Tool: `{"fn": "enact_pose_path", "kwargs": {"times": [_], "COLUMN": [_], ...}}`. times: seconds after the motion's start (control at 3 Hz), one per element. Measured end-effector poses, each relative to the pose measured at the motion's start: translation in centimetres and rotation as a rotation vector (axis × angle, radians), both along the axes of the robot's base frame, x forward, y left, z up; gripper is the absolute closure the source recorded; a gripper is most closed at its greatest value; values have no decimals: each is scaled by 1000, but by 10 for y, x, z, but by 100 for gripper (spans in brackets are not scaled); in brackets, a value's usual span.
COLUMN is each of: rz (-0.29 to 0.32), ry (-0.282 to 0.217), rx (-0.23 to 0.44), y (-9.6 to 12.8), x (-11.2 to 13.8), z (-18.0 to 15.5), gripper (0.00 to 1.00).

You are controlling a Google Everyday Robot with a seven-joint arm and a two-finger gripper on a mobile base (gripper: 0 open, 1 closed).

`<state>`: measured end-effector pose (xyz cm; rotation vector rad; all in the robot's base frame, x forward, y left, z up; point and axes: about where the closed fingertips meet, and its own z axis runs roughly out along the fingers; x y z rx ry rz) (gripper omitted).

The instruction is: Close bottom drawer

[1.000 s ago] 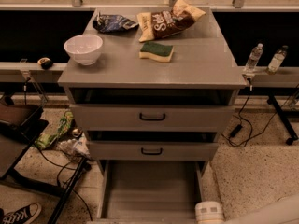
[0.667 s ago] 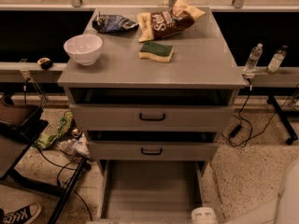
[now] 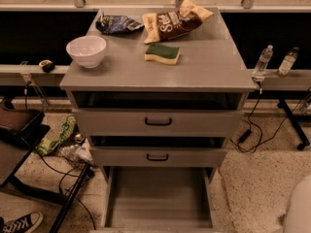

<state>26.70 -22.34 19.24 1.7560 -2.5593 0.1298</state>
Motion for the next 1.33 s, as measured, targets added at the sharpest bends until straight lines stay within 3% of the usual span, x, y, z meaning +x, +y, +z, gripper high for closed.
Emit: {"fn": "enact_pose_path", "kwargs": {"times": [0.33,0.67,1.33], "rz": [18,24,19], "ry": [-34,-97,-246], "rx": [103,195,244], "y": [27,53,78], "x": [2,17,59], "z": [-27,-50,-61], "gripper": [95,100,100]}}
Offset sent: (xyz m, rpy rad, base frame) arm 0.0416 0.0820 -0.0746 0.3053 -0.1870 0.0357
